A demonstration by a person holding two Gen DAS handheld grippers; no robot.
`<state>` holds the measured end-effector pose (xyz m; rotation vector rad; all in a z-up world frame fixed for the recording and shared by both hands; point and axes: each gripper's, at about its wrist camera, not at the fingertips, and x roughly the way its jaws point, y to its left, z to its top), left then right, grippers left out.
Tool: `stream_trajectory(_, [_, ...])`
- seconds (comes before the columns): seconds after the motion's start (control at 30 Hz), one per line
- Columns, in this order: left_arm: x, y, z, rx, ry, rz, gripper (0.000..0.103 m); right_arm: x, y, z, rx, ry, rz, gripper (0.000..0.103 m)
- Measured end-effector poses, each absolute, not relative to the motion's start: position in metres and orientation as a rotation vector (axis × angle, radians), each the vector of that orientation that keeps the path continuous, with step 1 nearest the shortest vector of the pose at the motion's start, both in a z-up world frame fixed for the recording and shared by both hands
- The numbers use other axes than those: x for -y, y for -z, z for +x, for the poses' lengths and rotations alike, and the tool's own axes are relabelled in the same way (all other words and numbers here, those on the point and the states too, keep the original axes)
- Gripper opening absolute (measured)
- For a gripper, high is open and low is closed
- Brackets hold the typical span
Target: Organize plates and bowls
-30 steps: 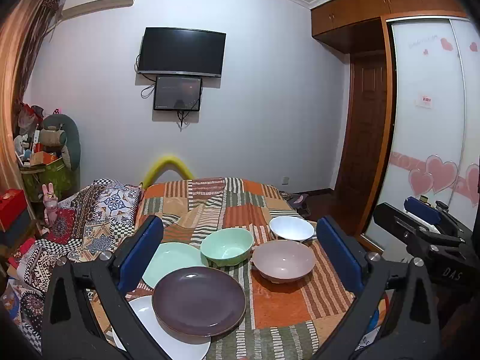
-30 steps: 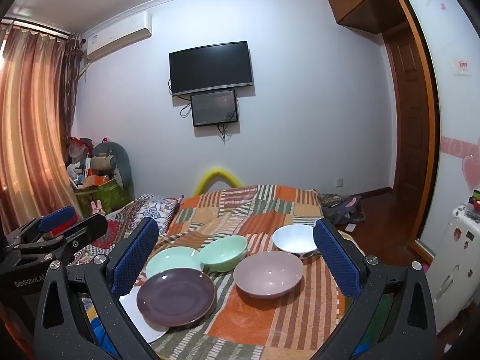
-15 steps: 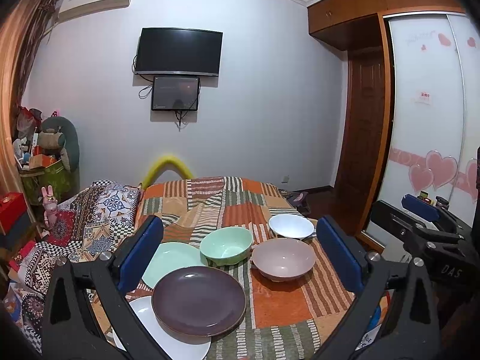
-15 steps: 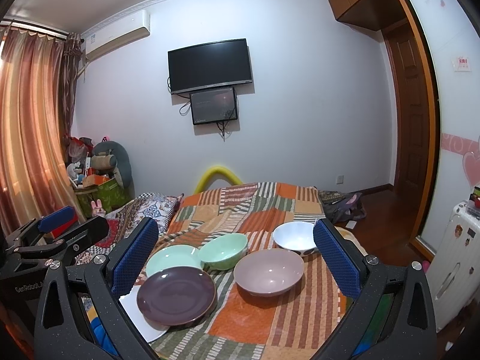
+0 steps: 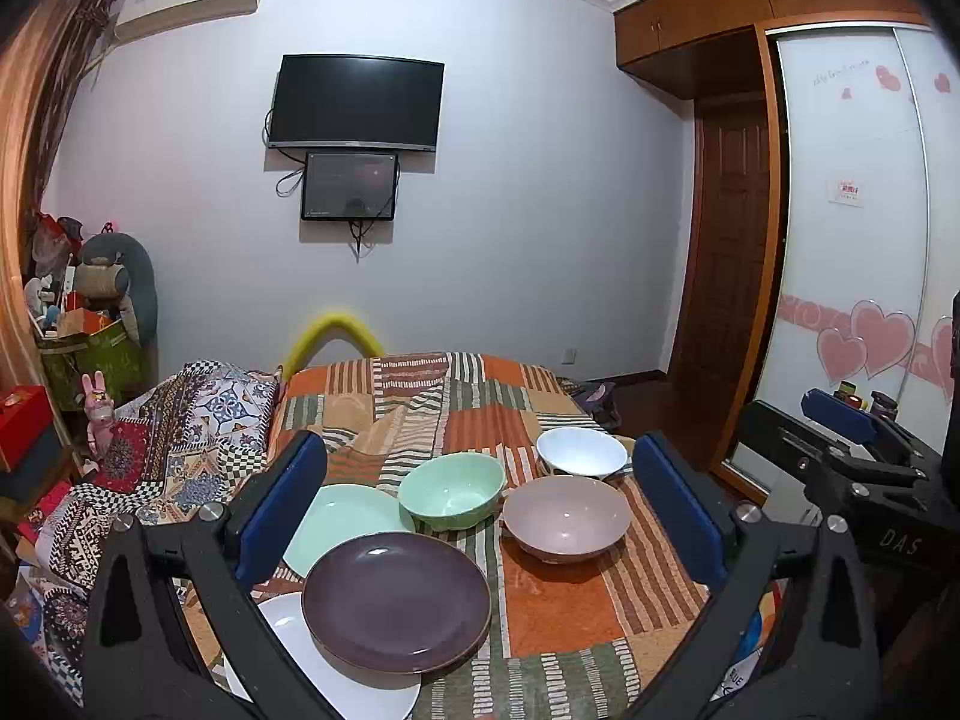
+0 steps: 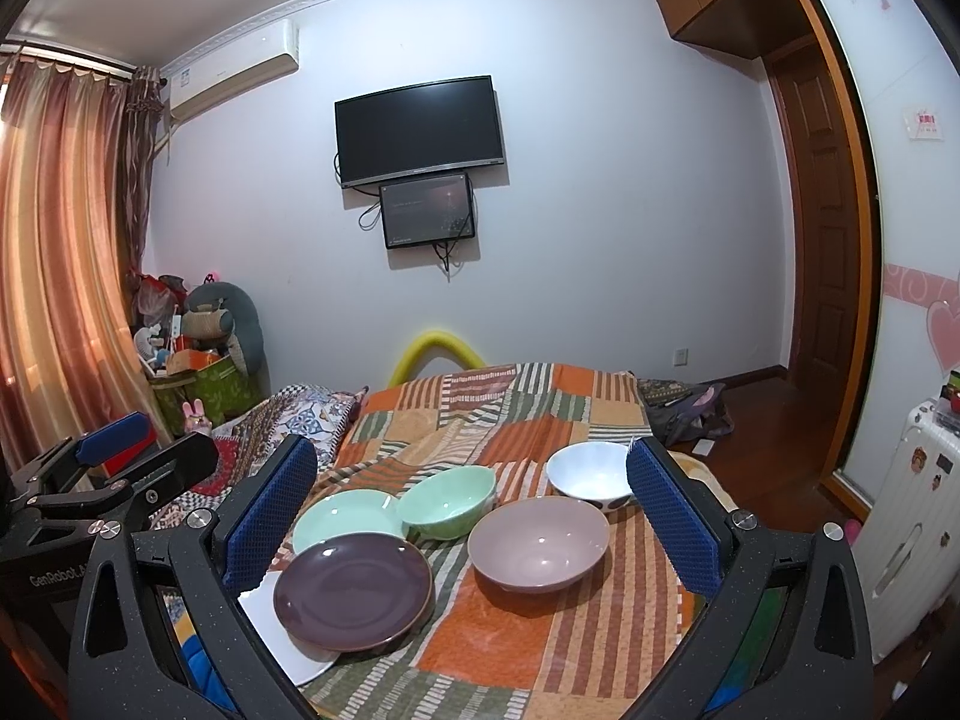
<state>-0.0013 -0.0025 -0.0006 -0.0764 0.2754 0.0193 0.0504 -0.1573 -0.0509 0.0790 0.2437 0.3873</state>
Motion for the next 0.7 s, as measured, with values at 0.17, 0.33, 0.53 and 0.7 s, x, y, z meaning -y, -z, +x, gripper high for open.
stream_trajectory(0.17, [0.0025,0.0012,0.0000,-0.277,-0.017,-0.078,0.103,0.1576,0.0512,0.0505,-0.244,-0.387,0.080,0.103])
stream_trajectory(0.33, [0.0024,0.0015,0.0007,-0.278,-0.017,-0.079,0.103,0.1576,0.0512,0.0504,-0.244,-0.388,0.080,0.103])
stream_trajectory(0.53, [0.0025,0.0017,0.0006,-0.278,-0.015,-0.080,0.103,0.1574,0.0509,0.0507,-0.246,-0.388,0.080,0.103])
stream_trajectory(0.7, [0.0026,0.0015,0.0009,-0.278,-0.014,-0.080,0.103,0.1561,0.0510,0.0501,-0.245,-0.390,0.081,0.103])
